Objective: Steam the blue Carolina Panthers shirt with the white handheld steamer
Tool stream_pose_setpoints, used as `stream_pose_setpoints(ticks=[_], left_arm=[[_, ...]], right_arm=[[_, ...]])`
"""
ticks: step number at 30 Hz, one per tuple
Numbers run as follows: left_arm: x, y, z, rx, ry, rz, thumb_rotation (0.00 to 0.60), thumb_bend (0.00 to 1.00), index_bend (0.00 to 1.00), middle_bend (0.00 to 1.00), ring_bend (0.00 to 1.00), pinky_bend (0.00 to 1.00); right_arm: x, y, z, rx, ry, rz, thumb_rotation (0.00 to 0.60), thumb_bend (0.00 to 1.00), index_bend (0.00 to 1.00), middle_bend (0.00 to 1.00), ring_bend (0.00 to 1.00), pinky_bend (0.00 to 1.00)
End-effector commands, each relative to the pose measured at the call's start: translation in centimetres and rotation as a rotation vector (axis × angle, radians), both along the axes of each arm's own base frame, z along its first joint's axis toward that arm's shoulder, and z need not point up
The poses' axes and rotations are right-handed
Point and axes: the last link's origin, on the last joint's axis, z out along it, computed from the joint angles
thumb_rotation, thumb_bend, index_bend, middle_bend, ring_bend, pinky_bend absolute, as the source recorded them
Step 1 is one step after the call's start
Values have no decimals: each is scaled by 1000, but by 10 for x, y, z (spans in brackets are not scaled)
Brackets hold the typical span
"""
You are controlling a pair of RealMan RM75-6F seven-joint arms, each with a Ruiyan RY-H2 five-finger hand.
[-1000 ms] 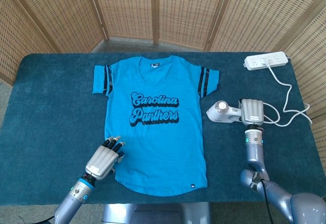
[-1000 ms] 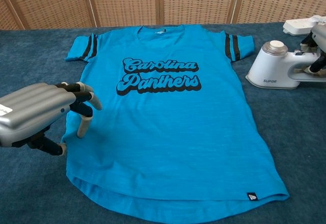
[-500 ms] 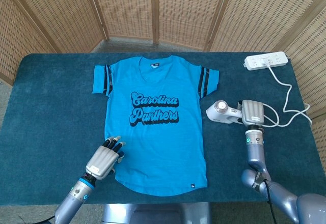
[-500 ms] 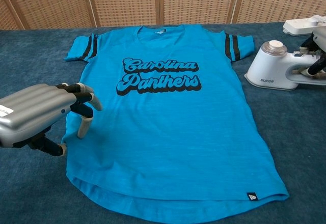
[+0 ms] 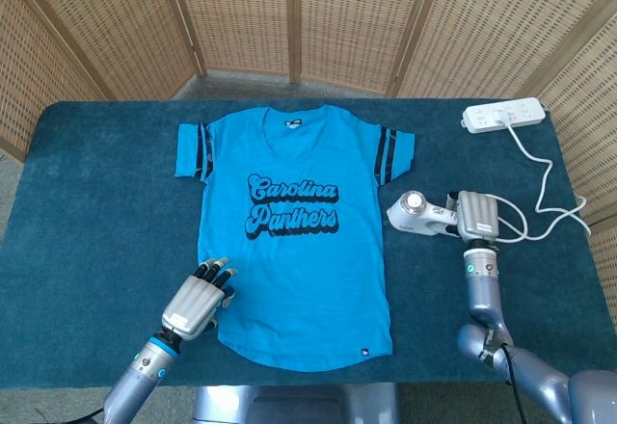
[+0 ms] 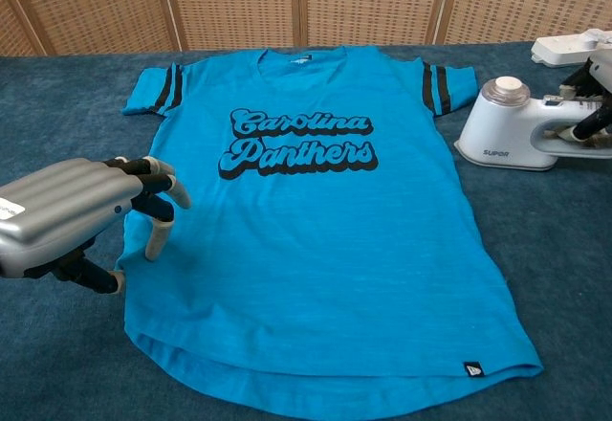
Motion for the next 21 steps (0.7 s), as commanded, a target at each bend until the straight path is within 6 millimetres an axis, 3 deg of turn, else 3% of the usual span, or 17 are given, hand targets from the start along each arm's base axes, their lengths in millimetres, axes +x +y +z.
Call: stream_pose_setpoints(ticks=[1,21], left_arm=[[0,0,0,0,-1,0,495,379,609,248,113,150],[0,-1,0,1,1,-2,493,380,609,248,114,150]], right_arm=[[1,3,2,-2,-51,-5,600,363,701,700,703,659],[28,17,28,-20,-379,-26,600,359,702,697,706,654]])
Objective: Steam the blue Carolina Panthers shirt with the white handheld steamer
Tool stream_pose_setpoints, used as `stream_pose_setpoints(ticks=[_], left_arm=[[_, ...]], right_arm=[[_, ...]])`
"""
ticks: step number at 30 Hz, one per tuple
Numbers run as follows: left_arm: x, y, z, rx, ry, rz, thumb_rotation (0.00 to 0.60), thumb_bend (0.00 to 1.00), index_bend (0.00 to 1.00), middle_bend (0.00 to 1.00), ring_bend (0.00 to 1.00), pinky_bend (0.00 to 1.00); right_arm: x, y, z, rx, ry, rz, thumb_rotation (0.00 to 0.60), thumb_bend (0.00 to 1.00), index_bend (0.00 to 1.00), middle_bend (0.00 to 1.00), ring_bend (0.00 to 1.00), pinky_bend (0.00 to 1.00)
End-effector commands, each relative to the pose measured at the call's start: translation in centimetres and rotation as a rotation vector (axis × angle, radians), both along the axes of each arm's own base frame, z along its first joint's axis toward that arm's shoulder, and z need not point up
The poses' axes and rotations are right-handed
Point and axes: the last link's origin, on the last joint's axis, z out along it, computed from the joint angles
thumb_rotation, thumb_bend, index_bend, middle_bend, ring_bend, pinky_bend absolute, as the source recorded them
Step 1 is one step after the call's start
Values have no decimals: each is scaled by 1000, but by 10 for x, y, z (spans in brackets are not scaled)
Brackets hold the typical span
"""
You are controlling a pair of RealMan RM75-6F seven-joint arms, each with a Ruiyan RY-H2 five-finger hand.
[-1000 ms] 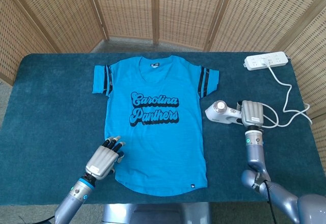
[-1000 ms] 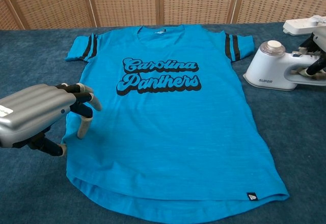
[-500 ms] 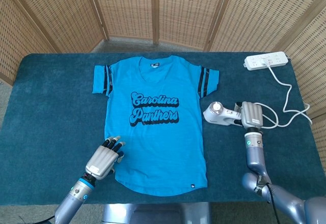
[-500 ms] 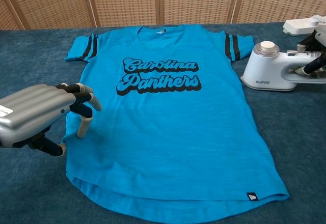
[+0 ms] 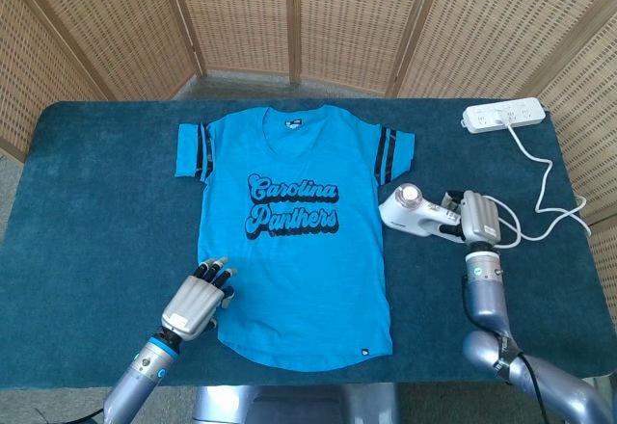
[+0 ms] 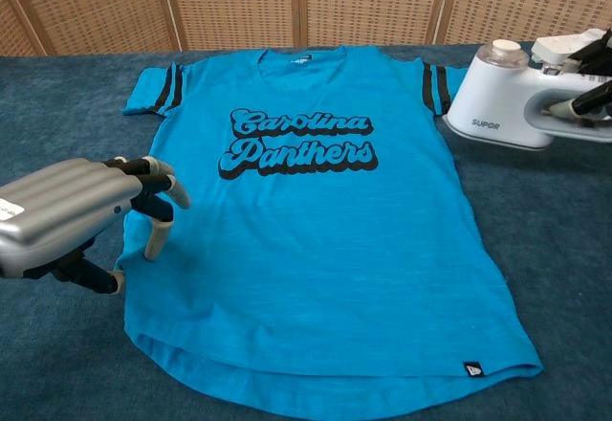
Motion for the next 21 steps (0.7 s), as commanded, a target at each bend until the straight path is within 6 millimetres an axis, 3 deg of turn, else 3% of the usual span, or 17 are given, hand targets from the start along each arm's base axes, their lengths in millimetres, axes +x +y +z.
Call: stream_pose_setpoints(ticks=[1,11,21], left_arm=[[0,0,0,0,0,0,494,379,609,248,114,150],[-1,-1,1,3,-1,1,499,379,609,248,114,150],[-2,-2,2,0,-6,3,496,379,608,248,114,150]], right_arm=[[4,3,4,0,-42,-2,600,358,702,697,706,654],[36,17,-14,53,-105,72,600,357,702,695,705,646],[70,30,-45,74,-62,174,600,356,702,692,700,632]])
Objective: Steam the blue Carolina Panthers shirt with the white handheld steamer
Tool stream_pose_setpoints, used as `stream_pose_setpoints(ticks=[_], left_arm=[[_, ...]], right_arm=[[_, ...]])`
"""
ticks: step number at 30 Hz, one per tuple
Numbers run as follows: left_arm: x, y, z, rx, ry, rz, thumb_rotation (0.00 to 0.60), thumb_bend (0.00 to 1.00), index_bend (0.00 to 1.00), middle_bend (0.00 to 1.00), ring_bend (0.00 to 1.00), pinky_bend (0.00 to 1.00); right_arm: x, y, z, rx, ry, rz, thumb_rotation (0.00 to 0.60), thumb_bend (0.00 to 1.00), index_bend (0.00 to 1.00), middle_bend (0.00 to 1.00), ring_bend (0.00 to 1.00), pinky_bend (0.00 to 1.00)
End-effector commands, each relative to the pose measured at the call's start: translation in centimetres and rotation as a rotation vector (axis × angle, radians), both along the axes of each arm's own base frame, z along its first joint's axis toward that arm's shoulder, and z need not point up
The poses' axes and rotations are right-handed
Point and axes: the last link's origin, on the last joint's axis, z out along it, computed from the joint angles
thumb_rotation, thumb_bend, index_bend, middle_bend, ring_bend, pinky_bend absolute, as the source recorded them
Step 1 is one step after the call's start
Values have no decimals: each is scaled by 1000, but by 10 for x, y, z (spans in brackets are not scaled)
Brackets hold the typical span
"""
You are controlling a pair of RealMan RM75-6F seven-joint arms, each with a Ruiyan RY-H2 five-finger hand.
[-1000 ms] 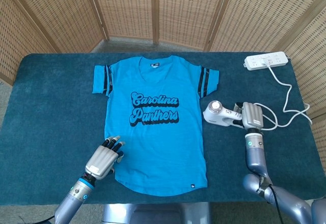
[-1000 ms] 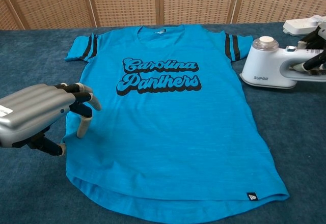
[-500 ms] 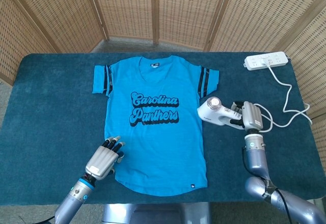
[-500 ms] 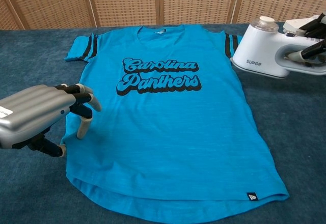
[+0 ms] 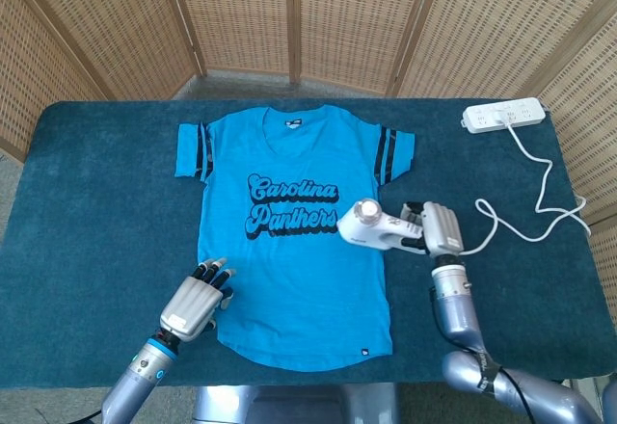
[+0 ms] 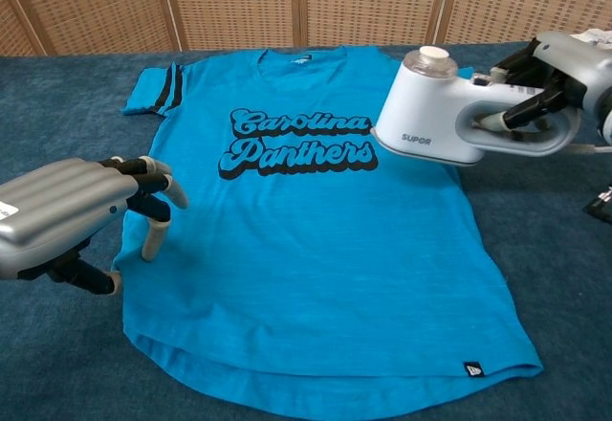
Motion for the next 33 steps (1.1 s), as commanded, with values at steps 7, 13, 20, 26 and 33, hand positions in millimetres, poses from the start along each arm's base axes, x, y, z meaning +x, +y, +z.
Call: stream_pose_setpoints(ticks=[7,13,20,26,33], left_arm=[[-3,0,-1,-6,-7,9,498,379,609,248,114,150],[-3,0,-2,-11,-10,10,495,379,609,248,114,150],[-4,0,-1,-9,-14,13,492,378,608,248,114,150],[-5,0,-2,-12,-17,14,496,379,609,248,114,150],[-5,-1,-3,-15,-16,14,491,378,609,248,113,150]], right_arm=[[29,10,-37,22,80,87,600,355,701,691,696,623],[39,9,-55,38,109,104,600,352,700,691,684,615],[52,7,-71,42,142,129,600,350,696,688,673,604],[63,4,-83,42,156,142,600,348,695,686,669,597],[75,5,-93,55,175,167,600,347,690,679,662,589]])
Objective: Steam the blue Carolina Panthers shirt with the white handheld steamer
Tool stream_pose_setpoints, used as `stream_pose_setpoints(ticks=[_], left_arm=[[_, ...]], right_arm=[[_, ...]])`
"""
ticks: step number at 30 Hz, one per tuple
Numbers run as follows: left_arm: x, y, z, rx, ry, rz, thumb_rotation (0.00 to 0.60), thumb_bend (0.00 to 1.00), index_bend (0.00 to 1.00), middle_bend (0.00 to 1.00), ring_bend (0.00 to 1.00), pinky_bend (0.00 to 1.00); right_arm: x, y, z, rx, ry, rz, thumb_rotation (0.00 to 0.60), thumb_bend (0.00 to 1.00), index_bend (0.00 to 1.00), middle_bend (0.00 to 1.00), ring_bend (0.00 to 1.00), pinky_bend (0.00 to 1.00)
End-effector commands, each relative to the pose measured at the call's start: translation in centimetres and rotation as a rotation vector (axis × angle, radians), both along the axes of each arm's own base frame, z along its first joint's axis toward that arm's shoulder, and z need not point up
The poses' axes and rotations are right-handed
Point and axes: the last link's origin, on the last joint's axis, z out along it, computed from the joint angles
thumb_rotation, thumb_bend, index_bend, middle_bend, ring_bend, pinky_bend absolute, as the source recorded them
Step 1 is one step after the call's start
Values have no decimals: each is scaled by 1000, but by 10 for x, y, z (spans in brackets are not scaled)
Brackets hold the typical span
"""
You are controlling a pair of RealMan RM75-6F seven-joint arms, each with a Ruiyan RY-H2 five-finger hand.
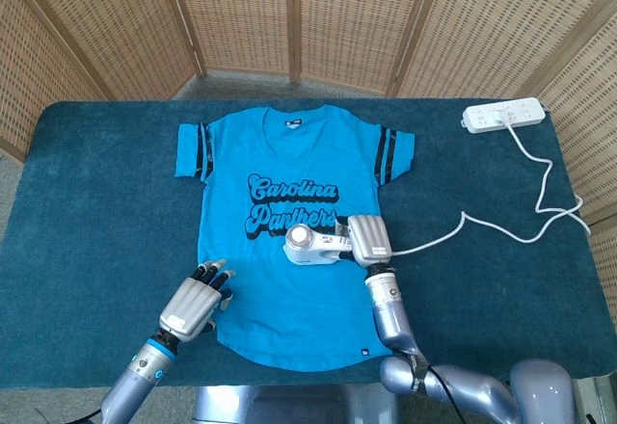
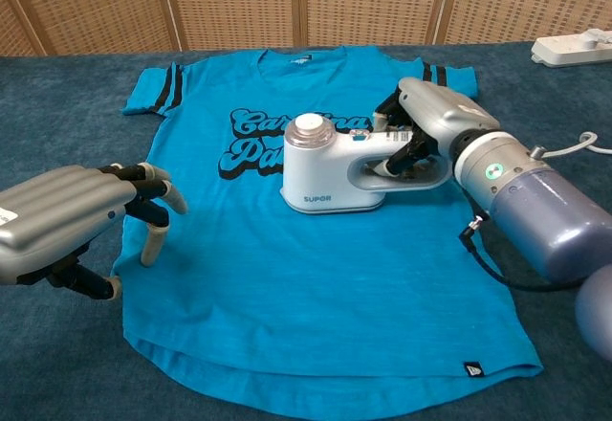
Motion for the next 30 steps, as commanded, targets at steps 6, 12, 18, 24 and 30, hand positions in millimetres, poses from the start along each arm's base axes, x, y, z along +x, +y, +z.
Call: stream_pose_setpoints(ticks=[6,12,18,24,30], left_arm=[[0,-1,0,1,0,-1,491,378,609,248,114,150],[0,-2,0,2,3,-6,492,378,608,248,113,150],[0,-3,0,0,5,-8,500,378,609,248,114,150],[-1,-3,1,5,7,-8,499,378,609,248,114,150],[0,-3,0,2,7,-7,491,377,608,248,114,150]], right_arm=[[-2,2,-2,5,32,10,600,346,688,674,649,579],[-14,1,9,-20,51,-7,600,345,688,672,648,577],[-23,1,18,-35,62,-19,600,347,688,671,648,575],[-35,1,26,-43,71,-40,600,346,688,671,647,569],[-32,2,22,-24,68,-32,600,344,683,667,643,561]])
